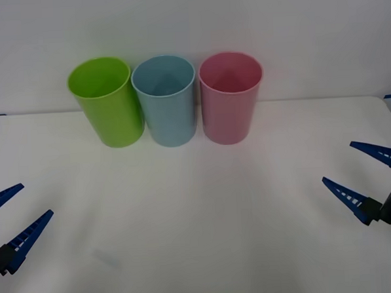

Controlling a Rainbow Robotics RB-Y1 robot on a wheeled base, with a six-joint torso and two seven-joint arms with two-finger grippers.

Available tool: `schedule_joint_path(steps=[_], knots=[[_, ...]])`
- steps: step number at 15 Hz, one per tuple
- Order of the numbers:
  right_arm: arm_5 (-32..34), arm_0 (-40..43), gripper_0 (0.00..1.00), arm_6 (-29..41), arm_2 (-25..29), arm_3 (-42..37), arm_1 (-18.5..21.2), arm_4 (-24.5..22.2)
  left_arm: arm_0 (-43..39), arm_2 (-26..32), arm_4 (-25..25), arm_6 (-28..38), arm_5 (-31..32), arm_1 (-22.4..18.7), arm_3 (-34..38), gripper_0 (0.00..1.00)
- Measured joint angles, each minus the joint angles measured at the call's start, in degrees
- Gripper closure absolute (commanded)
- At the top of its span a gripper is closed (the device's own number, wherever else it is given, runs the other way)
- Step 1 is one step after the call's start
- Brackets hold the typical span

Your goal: Grasp the object on the table and drop it into the matching bin: aluminum can to the light blue bin, PET bottle to the pink bin.

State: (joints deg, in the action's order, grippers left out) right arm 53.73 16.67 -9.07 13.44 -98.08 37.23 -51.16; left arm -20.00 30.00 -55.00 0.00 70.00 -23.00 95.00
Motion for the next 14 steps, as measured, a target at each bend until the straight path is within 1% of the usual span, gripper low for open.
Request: schedule_joint_path(steps=[1, 5, 10, 14], knots=[[0.7, 1.3, 0.0, -0.7, 1.1, 0.0, 0.0, 0.3, 0.0, 0.0, 0.0, 0.0, 0.0, 0.0, 0.0, 0.0], [2.1, 6.6, 0.0, -7.8, 4.6, 0.0, 0.0, 2.4, 0.0, 0.0, 0.0, 0.0, 0.0, 0.0, 0.0, 0.0], [4.8, 12.0, 0.0, -8.5, 7.6, 0.4, 0.0, 4.2, 0.0, 0.0, 0.0, 0.0, 0.0, 0.0, 0.0, 0.0], [5.5, 14.3, 0.0, -8.5, 8.2, 0.4, -0.1, 4.3, 0.0, 0.0, 0.0, 0.0, 0.0, 0.0, 0.0, 0.0]])
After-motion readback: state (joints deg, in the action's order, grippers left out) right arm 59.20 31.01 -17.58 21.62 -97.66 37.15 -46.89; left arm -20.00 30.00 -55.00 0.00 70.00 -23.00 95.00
